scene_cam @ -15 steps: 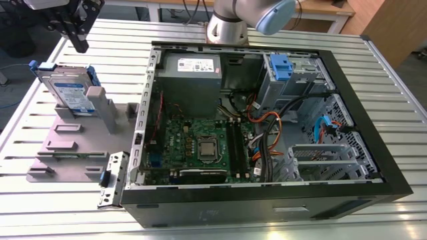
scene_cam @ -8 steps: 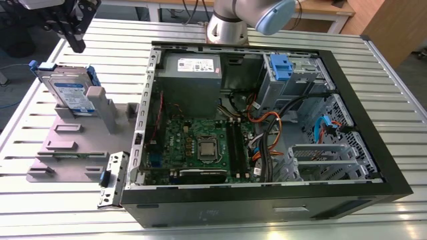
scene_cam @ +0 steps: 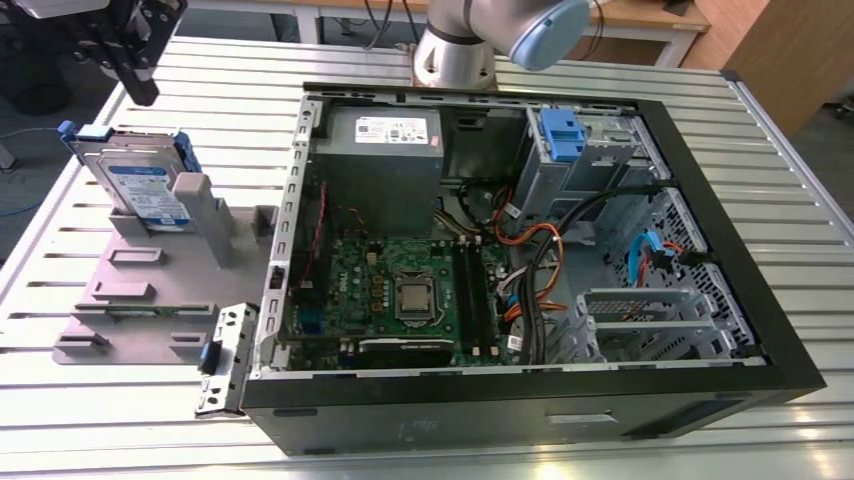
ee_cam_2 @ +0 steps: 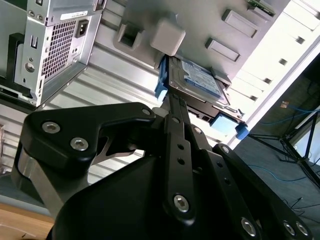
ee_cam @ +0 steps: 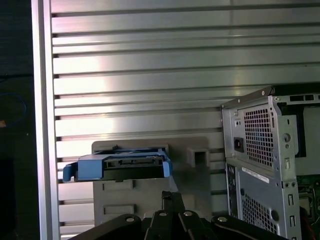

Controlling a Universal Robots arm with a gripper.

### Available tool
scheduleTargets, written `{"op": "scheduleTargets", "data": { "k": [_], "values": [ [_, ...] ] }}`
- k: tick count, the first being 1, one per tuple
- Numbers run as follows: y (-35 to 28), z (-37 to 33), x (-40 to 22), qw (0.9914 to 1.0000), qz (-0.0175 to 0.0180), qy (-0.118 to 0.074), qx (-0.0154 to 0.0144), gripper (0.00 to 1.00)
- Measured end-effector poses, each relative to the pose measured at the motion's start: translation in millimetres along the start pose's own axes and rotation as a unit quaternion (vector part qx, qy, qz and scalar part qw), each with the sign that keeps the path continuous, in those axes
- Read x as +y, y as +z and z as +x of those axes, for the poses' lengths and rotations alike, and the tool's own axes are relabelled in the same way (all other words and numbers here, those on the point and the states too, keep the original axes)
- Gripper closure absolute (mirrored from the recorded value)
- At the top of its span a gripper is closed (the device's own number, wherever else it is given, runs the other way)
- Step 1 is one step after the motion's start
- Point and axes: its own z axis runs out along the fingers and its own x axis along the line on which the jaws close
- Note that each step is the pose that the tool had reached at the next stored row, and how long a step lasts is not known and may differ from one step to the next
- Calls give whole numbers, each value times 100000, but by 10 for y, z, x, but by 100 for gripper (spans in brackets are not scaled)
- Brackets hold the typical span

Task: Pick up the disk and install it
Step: 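Reach for the disk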

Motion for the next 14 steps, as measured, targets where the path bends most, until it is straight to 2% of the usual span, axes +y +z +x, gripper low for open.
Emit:
{"op": "scheduleTargets", "data": {
  "k": [9,14],
  "values": [
    [5,91,-7,100000,3,1,3,89],
    [35,205,-17,100000,6,-3,6,89]
  ]
}}
